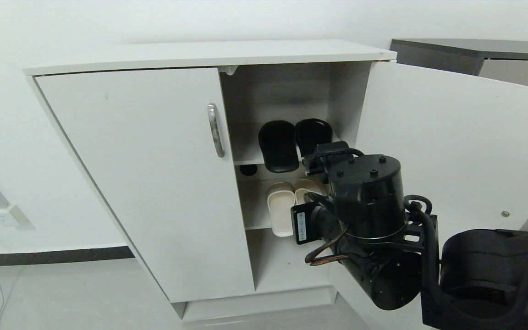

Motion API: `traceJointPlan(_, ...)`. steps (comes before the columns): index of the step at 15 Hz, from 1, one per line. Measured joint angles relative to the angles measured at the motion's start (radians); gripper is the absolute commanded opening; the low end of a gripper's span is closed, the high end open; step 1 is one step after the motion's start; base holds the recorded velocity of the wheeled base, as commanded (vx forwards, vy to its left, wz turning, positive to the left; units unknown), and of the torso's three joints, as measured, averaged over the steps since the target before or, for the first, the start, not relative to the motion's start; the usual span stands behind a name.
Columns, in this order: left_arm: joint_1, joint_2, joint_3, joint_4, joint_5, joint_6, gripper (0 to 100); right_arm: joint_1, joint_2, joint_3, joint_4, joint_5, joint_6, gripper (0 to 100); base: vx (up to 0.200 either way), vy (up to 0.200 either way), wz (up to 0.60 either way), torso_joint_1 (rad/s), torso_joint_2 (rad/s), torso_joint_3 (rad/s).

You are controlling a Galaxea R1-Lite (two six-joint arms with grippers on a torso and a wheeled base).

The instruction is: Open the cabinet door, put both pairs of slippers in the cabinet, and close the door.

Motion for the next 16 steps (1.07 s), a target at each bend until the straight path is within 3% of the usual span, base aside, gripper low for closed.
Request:
traceJointPlan(5,-0.001,0.000,0.000,0.000,0.001,-0.003,0,-0.011,-0.001,0.163,-0.200,0.080,0.000,0,-0.200,0.000,0.00,0.002,0.00,0.001)
traceJointPlan(8,0.000,0.000,0.000,0.001,0.002,-0.004,0,-0.051,0.010,0.222,-0.233,0.124,-0.003,0,-0.200,0.000,0.00,0.004,0.00,0.002)
traceJointPlan(11,0.000,0.000,0.000,0.000,0.003,-0.004,0,-0.069,0.012,0.261,-0.236,0.181,-0.008,0,0.000,0.000,0.00,0.000,0.00,0.000)
traceJointPlan(16,0.000,0.000,0.000,0.001,0.007,-0.004,0,-0.074,0.016,0.291,-0.240,0.184,-0.026,0,0.000,0.000,0.00,0.000,0.00,0.000)
